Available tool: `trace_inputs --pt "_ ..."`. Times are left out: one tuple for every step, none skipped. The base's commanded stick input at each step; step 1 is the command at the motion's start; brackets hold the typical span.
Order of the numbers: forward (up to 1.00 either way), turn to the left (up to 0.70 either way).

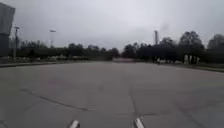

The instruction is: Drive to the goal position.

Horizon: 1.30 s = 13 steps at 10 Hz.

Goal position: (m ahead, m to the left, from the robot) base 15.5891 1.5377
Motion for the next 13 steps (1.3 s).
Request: trace_inputs --pt "1.0 -0.4" --pt "1.0 -0.4" --pt "1.0 -0.4" --pt "1.0 -0.4" --pt "1.0 0.0" --pt "1.0 0.0" --pt "1.0 0.0" --pt "1.0 0.0" --pt "1.0 0.0" --pt "1.0 0.0" --pt "1.0 0.0" --pt "1.0 0.0" --pt "1.0 0.0"
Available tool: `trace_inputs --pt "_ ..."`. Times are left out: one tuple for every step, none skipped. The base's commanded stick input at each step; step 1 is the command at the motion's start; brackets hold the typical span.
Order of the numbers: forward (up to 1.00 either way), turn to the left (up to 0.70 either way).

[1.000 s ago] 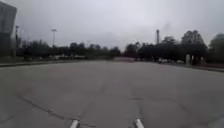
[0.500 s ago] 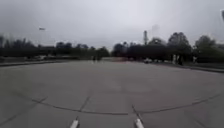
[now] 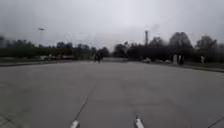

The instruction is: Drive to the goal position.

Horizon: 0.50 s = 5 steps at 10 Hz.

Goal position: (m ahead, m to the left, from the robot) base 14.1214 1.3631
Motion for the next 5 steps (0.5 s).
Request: trace_inputs --pt "1.0 0.0" --pt "1.0 0.0" --pt "1.0 -0.01" --pt "1.0 -0.12" --pt "1.0 -0.29"
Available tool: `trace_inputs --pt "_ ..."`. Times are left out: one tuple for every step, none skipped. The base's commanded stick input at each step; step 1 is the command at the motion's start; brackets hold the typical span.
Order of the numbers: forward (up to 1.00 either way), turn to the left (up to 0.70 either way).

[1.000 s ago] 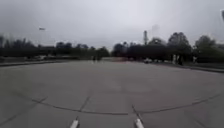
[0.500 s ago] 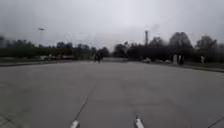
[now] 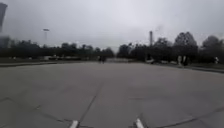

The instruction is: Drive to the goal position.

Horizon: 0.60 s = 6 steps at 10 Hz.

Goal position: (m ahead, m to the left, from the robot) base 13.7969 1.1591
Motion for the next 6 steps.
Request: trace_inputs --pt "1.0 -0.4" --pt "1.0 -0.4" --pt "1.0 -0.4" --pt "1.0 -0.4" --pt "1.0 -0.4" --pt "1.0 -0.4"
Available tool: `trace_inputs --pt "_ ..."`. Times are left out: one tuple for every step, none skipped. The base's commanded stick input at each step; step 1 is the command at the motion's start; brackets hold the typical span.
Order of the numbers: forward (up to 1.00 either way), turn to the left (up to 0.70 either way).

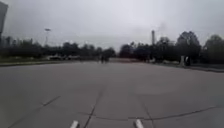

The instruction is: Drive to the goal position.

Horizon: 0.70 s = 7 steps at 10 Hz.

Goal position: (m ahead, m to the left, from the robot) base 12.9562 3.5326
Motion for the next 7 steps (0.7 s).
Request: trace_inputs --pt "1.0 -0.36" --pt "1.0 -0.23" --pt "1.0 0.0" --pt "1.0 0.0" --pt "1.0 0.0" --pt "1.0 0.0" --pt "1.0 0.0"
